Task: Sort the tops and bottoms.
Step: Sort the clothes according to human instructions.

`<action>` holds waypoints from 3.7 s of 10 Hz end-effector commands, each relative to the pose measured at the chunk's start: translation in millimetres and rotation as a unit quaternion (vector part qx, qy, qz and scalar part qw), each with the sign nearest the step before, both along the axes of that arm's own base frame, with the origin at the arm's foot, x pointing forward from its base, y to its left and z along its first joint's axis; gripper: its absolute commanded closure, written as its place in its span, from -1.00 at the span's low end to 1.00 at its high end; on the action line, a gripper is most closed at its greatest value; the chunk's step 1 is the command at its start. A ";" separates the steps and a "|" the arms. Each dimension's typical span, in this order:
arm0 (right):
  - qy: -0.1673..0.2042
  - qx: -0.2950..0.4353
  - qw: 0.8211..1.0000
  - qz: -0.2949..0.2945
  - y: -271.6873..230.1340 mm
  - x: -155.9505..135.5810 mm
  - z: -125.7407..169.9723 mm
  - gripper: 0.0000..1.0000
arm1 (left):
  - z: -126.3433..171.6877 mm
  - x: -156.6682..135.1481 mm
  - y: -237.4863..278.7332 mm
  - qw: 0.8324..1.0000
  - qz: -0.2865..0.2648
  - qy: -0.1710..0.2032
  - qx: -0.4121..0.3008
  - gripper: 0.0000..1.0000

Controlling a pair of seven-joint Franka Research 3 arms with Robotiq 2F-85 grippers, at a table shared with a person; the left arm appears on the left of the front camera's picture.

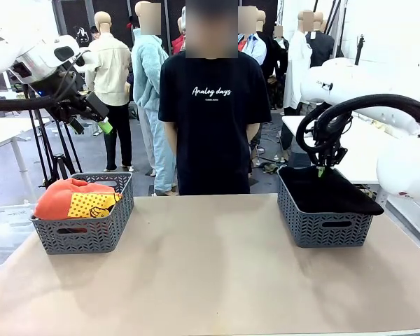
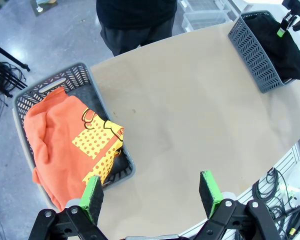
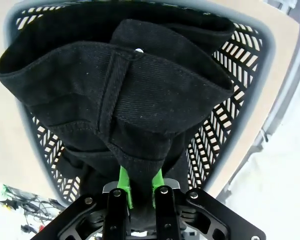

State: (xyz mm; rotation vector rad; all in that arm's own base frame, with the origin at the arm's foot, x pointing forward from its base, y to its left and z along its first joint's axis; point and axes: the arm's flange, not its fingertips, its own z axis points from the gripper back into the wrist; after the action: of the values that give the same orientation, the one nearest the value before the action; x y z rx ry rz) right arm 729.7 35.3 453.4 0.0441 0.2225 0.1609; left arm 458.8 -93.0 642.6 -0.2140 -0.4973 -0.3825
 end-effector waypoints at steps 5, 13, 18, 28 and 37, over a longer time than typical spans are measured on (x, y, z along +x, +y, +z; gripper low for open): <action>-0.023 0.004 1.000 0.004 4.1 -7.9 14.0 -0.69 | 0.8 -1.1 0.6 1.000 0.001 -0.002 -0.001 -1.00; -0.049 -0.020 0.999 -0.001 7.1 -20.1 34.5 -1.00 | 0.8 -1.1 0.6 1.000 0.001 -0.002 -0.001 -1.00; -0.039 -0.007 0.999 0.003 6.0 -4.9 37.2 -1.00 | 0.8 -1.1 0.6 1.000 0.001 -0.002 -0.001 -1.00; -0.039 -0.007 0.999 0.003 6.0 -4.9 37.2 -1.00 | 0.8 -1.1 0.6 1.000 0.001 -0.002 -0.001 -1.00; -0.039 -0.007 0.999 0.003 6.0 -4.9 37.2 -1.00 | 0.8 -1.1 0.6 1.000 0.001 -0.002 -0.001 -1.00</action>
State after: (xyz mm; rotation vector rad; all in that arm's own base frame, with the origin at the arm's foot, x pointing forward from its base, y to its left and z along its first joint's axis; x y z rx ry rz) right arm 724.2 40.1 487.1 0.0217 0.1585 0.1626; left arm 458.8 -93.0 642.6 -0.2140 -0.4973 -0.3825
